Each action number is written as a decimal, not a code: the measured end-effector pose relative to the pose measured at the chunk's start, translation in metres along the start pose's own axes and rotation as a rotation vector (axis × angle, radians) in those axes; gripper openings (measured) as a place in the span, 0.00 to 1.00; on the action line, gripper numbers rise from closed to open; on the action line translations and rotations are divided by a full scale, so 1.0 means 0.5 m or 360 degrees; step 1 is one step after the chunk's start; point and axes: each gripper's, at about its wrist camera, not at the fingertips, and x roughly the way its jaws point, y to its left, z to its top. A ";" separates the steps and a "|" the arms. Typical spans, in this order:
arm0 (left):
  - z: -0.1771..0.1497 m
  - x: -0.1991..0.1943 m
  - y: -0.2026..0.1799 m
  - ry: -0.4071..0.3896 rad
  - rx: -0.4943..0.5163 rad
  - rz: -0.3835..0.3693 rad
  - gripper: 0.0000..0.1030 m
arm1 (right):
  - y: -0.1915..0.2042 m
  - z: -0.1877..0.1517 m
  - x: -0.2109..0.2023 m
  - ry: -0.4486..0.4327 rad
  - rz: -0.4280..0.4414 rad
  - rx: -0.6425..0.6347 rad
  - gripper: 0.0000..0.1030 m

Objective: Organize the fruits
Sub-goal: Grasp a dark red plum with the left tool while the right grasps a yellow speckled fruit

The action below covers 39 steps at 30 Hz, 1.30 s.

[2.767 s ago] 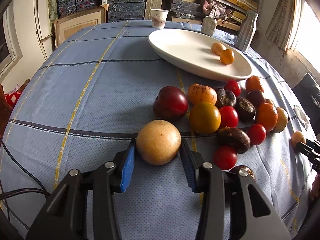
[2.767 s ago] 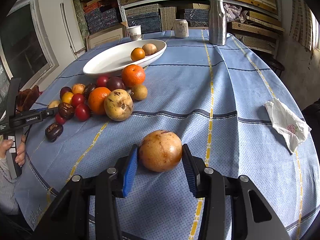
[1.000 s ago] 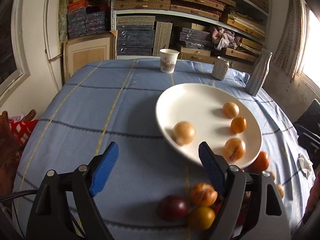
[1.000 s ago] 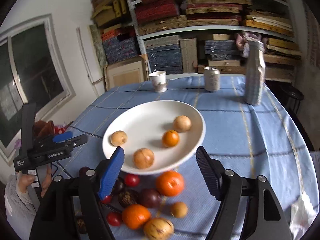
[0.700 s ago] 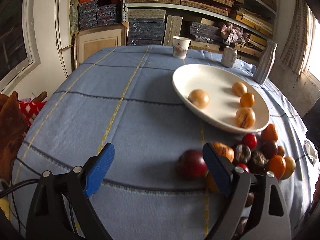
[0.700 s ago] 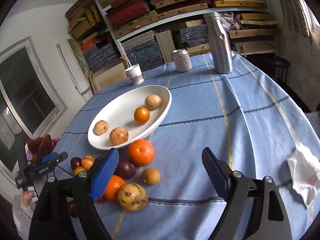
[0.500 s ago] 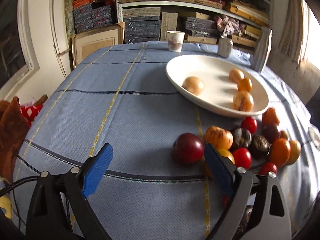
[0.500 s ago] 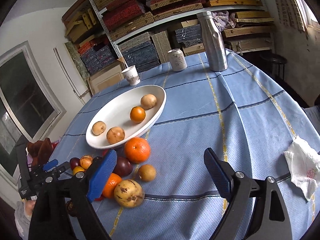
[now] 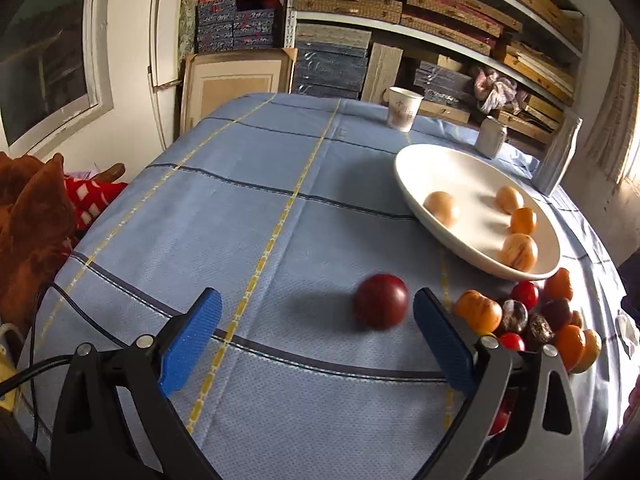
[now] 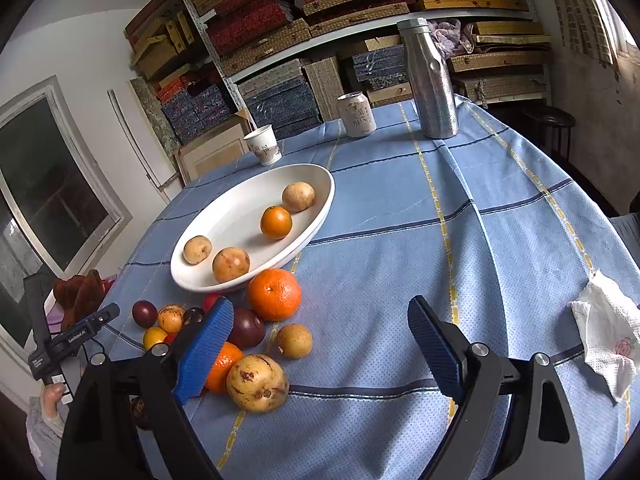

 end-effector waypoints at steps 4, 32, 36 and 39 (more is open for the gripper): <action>-0.012 0.026 -0.045 0.0057 0.0172 0.0041 0.92 | 0.001 0.000 -0.001 0.0004 -0.0002 -0.0004 0.87; -0.012 0.089 -0.081 0.0226 0.0256 -0.0160 0.37 | 0.114 -0.072 0.005 0.0098 0.0017 -0.0462 0.80; -0.012 0.089 -0.082 0.0225 0.0261 -0.0154 0.37 | 0.145 -0.095 0.018 0.0165 -0.0012 -0.0613 0.64; -0.012 0.089 -0.082 0.0225 0.0260 -0.0155 0.37 | 0.133 -0.093 0.030 0.0220 -0.0028 -0.0570 0.50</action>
